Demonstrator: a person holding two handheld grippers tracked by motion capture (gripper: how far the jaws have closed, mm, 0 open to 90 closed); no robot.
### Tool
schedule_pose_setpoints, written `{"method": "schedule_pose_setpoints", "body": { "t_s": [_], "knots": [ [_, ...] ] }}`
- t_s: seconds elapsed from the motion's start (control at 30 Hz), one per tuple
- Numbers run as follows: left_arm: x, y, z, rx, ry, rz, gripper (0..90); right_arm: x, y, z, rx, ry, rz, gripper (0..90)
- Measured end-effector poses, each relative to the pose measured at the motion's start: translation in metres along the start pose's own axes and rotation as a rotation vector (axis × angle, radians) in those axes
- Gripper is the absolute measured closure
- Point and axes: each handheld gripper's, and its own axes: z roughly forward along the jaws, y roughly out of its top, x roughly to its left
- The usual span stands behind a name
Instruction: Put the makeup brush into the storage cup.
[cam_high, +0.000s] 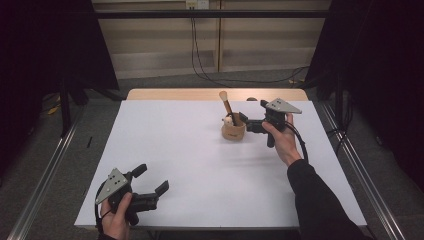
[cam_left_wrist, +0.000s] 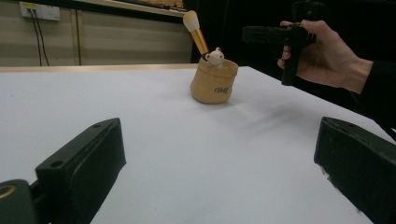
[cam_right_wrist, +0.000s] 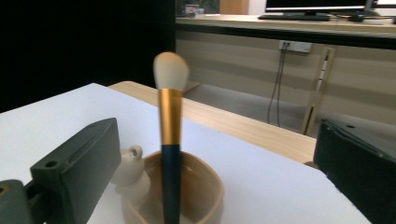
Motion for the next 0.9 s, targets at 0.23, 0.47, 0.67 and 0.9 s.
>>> {"method": "schedule_pose_setpoints", "body": {
  "t_s": [0.23, 0.47, 0.67, 0.9],
  "knots": [
    [0.0, 0.0, 0.001, 0.006, 0.008, 0.019, 1.8, -0.001, 0.005, -0.019, -0.009, -0.025, -0.019, 0.2],
    [0.001, 0.001, 0.002, -0.002, 0.032, 0.03, 1.6, -0.005, 0.001, -0.04, 0.005, -0.043, -0.032, 0.2],
    [0.0, -0.001, 0.003, -0.013, 0.053, 0.044, 1.6, -0.009, -0.005, -0.058, 0.018, -0.061, -0.042, 0.4],
    [0.0, -0.002, 0.003, -0.019, 0.063, 0.055, 1.5, -0.007, -0.004, -0.08, -0.001, -0.06, -0.034, 0.5]
  ]
}}
